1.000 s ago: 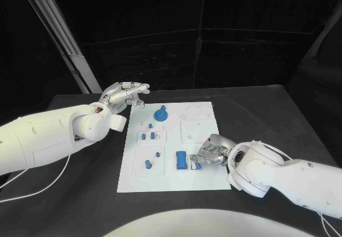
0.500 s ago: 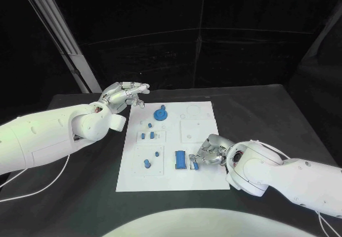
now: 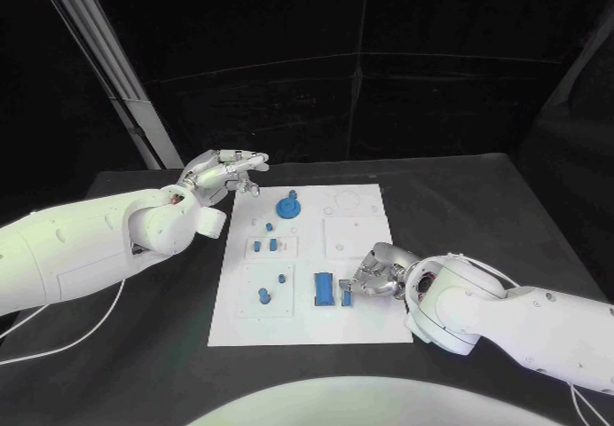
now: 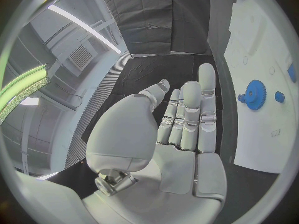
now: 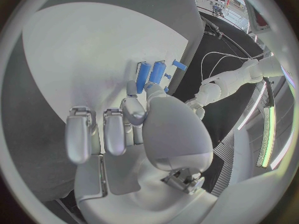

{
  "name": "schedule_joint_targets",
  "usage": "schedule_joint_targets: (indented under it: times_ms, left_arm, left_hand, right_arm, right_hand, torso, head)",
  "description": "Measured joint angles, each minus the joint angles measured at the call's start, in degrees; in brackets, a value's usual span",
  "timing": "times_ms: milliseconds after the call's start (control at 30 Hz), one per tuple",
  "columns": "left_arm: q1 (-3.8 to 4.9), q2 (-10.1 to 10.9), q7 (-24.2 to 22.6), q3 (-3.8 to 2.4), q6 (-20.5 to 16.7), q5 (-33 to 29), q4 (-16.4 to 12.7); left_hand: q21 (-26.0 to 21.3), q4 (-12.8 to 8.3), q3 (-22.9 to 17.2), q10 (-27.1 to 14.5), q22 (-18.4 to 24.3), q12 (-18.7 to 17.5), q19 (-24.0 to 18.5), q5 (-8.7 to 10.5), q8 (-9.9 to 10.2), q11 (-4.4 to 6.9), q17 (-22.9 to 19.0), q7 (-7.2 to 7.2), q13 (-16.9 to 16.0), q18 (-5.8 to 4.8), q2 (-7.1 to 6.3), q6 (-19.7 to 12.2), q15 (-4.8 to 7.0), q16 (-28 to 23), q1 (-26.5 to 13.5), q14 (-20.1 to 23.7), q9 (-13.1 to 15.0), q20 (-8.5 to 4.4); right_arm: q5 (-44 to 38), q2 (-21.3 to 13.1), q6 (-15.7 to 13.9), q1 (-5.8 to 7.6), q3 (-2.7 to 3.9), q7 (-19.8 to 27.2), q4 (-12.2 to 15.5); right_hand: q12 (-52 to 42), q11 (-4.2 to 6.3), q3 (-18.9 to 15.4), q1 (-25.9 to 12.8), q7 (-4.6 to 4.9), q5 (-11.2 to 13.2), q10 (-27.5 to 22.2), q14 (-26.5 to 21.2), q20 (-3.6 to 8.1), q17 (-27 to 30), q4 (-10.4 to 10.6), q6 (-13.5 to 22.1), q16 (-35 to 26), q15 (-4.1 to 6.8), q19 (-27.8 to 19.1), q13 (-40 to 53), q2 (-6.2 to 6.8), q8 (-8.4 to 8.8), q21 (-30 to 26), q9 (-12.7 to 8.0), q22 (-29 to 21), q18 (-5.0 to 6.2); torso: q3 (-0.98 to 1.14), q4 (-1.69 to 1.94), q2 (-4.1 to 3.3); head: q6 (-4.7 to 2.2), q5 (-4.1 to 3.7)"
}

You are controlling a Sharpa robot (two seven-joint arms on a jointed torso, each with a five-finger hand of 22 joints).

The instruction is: Assemble the parts on the task board

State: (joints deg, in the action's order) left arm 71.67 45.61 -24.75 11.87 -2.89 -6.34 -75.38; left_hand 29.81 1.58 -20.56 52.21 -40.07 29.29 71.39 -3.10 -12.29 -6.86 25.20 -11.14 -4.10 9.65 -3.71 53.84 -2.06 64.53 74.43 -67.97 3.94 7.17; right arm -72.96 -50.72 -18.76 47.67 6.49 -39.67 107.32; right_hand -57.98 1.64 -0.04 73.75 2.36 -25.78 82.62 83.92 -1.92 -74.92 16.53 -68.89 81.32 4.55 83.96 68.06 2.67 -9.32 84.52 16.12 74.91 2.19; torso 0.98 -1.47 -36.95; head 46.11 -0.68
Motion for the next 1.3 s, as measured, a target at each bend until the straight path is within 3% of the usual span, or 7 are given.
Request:
schedule_joint_targets:
  times_ms: [500,767,933,1033,1133,1233,1300]
  left_arm:
    - [0.0,0.1,0.2,0.0,0.2,0.0,-0.1]
    - [0.0,0.1,0.2,0.0,0.3,0.0,-0.1]
    - [0.0,0.2,0.3,0.0,0.3,0.0,0.0]
    - [0.0,0.3,0.2,0.01,0.3,0.0,0.1]
    - [-0.02,0.3,0.2,0.05,0.3,-0.1,0.5]
    - [-0.03,0.4,0.2,0.07,0.2,-0.8,0.5]
    - [-0.03,0.4,0.1,0.08,0.2,-1.6,0.5]
  left_hand:
    - [0.0,0.0,0.0,0.0,0.0,0.0,0.0,0.0,0.0,0.0,0.0,0.0,0.0,0.0,0.0,0.0,0.0,0.0,0.0,0.0,0.0,0.0]
    - [0.0,0.0,0.0,0.0,0.0,0.0,0.0,0.0,0.0,0.0,0.0,0.0,0.0,0.0,0.0,0.0,0.0,0.0,0.0,0.0,0.0,0.0]
    - [0.0,0.0,0.0,0.0,0.0,0.0,0.0,0.0,0.0,0.0,0.0,0.0,0.0,-0.01,0.0,0.0,0.0,0.0,0.0,0.0,0.0,0.0]
    - [0.0,0.0,0.0,0.0,0.0,0.0,0.0,0.0,0.0,0.0,0.0,0.0,0.0,0.0,0.0,0.0,0.0,0.0,0.0,0.0,0.0,0.0]
    - [0.0,0.0,0.0,0.0,0.1,0.2,0.0,0.0,0.0,0.0,-0.5,0.0,0.1,0.01,0.0,0.0,0.17,0.0,0.0,0.3,0.0,0.0]
    - [-1.6,0.0,0.6,0.0,0.9,0.4,-1.1,0.0,-0.4,-0.04,-1.9,0.0,0.1,0.01,0.0,0.0,-0.04,-1.3,0.0,2.4,0.0,0.39]
    - [-3.9,0.1,0.9,-0.4,2.2,0.4,-3.9,0.0,-0.5,-0.42,-3.6,-0.12,0.3,0.01,0.0,-0.1,-0.29,-4.4,0.0,5.3,0.0,0.7]
  right_arm:
    - [-0.3,0.2,0.0,0.01,0.02,0.1,0.1]
    - [-0.7,-0.7,0.6,0.01,0.01,0.4,0.9]
    - [-0.6,-2.4,0.7,0.0,0.0,1.7,1.4]
    - [0.7,-3.6,0.3,0.0,0.0,4.7,1.7]
    - [4.5,-4.9,-0.6,0.0,0.0,10.3,1.3]
    - [11.7,-5.8,-1.5,0.01,0.04,19.0,-1.1]
    - [17.1,-5.8,-2.0,0.05,0.33,24.9,-3.1]
  right_hand:
    - [1.3,0.0,-8.1,-7.0,0.47,19.9,0.0,0.0,0.0,0.0,0.0,0.5,-0.7,-0.01,0.0,0.2,-0.51,0.39,-0.5,1.0,0.0,0.0]
    - [1.6,-0.01,-8.4,-2.4,0.58,19.2,0.0,0.0,-0.01,0.0,-2.4,0.6,-0.9,-0.02,0.0,0.5,-1.01,0.51,-0.7,1.5,0.0,0.0]
    - [6.3,-1.26,-9.4,-1.6,1.68,19.1,-1.8,0.0,-0.3,2.2,-2.9,3.1,-3.5,-0.04,-1.7,-1.9,-1.29,1.82,-2.9,1.4,0.0,0.05]
    - [16.2,-2.16,-10.5,-1.1,2.8,19.2,-5.6,0.0,-0.98,7.9,-2.3,6.2,-8.4,-1.13,-5.5,-8.0,-0.82,3.36,-7.2,0.6,-0.6,1.49]
    - [28.5,-3.24,-11.1,0.5,3.91,18.1,-11.0,-3.4,-1.97,22.2,-1.9,8.2,-21.7,-2.2,-14.3,-16.2,-1.26,4.06,-18.6,-0.2,-11.2,4.89]
    - [37.4,-4.18,-9.8,5.7,4.52,16.6,-15.1,-7.5,-2.59,36.1,-3.3,8.3,-36.5,-2.85,-23.1,-23.7,-3.97,4.26,-32.7,-0.8,-24.8,7.76]
    - [43.3,-4.7,-9.4,8.6,5.58,16.0,-15.3,-8.6,-3.13,40.3,-3.7,8.2,-42.6,-3.81,-24.7,-30.5,-5.24,4.92,-38.3,-1.5,-29.4,8.07]
  torso:
    - [0.01,0.04,-0.07]
    - [0.07,0.05,-0.07]
    - [0.08,-0.03,0.02]
    - [0.13,-0.15,0.11]
    - [0.13,-0.29,0.32]
    - [0.07,-0.45,0.68]
    - [-0.02,-0.59,0.93]
  head:
    - [0.01,-0.04]
    - [0.02,-0.01]
    - [-0.3,-0.1]
    - [-0.76,-0.22]
    - [-1.3,-0.53]
    - [-1.92,-0.8]
    - [-2.58,-0.93]
